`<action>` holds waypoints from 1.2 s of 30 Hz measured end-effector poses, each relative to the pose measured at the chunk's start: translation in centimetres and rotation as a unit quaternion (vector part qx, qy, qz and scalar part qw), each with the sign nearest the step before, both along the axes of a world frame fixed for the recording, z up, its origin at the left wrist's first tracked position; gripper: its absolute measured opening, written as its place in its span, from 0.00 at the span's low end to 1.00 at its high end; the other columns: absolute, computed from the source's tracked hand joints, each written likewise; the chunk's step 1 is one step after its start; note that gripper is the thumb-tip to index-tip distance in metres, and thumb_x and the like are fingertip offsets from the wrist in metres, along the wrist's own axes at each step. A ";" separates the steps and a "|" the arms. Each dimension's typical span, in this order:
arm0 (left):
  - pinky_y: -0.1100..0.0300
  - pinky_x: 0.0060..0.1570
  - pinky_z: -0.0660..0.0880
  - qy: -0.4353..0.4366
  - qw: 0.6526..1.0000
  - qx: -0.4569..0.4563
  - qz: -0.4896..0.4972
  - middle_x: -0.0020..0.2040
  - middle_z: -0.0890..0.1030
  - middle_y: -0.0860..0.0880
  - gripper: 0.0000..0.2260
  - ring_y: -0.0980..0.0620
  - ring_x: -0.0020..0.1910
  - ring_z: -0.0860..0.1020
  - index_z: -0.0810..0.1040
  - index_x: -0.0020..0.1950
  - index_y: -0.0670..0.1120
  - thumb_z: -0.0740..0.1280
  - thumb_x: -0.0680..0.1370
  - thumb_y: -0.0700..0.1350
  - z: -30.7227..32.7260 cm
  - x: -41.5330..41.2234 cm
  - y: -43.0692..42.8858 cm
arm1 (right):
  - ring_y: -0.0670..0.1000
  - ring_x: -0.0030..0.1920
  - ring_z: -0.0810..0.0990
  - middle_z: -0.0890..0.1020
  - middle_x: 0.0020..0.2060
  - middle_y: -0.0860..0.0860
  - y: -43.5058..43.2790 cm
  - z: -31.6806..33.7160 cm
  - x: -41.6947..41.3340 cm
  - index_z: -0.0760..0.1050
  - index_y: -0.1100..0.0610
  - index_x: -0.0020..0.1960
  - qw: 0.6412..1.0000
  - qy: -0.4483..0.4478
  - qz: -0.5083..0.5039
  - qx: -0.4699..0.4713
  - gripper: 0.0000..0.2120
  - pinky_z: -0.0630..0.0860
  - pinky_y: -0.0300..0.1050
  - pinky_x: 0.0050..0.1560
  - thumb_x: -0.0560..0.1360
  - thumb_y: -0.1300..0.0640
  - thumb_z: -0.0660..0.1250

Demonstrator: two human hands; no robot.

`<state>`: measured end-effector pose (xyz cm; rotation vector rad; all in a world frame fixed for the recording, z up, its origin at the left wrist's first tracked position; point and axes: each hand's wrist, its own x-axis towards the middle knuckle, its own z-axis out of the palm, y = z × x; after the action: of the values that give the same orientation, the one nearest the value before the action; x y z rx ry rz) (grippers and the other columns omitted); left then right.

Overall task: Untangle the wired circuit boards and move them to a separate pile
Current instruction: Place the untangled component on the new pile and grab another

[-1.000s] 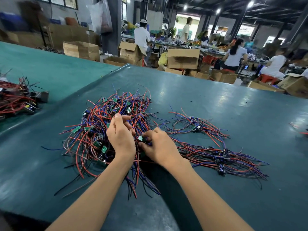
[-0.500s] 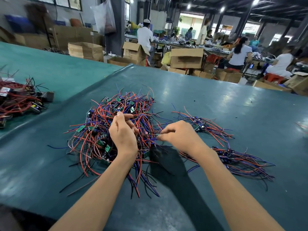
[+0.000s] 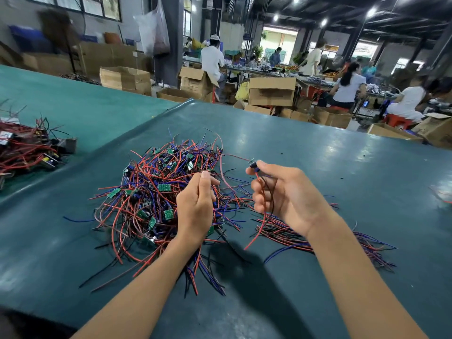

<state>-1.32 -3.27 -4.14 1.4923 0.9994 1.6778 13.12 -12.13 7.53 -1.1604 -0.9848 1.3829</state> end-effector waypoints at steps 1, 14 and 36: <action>0.55 0.34 0.71 0.004 1.000 -0.001 -0.002 0.29 0.76 0.51 0.18 0.54 0.28 0.73 0.79 0.41 0.55 0.55 0.84 0.57 0.0 0.0 0.0 | 0.49 0.26 0.72 0.75 0.31 0.52 0.0 -0.6 -0.1 0.78 0.59 0.53 1.000 0.016 -0.001 -0.013 0.12 0.71 0.42 0.25 0.80 0.52 0.63; 0.61 0.27 0.68 0.078 0.996 0.030 -0.035 0.30 0.77 0.52 0.15 0.57 0.25 0.70 0.79 0.44 0.54 0.58 0.83 0.57 -0.8 0.0 -0.1 | 0.44 0.23 0.65 0.72 0.23 0.43 5.3 -3.6 4.7 0.82 0.58 0.53 0.956 -0.020 -0.288 -0.045 0.16 0.67 0.38 0.23 0.81 0.45 0.65; 0.62 0.24 0.64 0.057 0.997 0.005 -0.051 0.30 0.76 0.47 0.15 0.57 0.23 0.67 0.78 0.45 0.55 0.57 0.82 0.60 -0.8 -0.1 -0.2 | 0.61 0.42 0.82 0.79 0.53 0.66 10.1 -7.5 13.9 0.66 0.71 0.65 0.911 0.156 -0.375 -0.070 0.15 0.81 0.49 0.29 0.82 0.69 0.48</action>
<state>-1.45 -3.42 -4.92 1.6327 0.9574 1.5435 27.06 -2.03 0.04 -1.1960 -0.1588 0.9637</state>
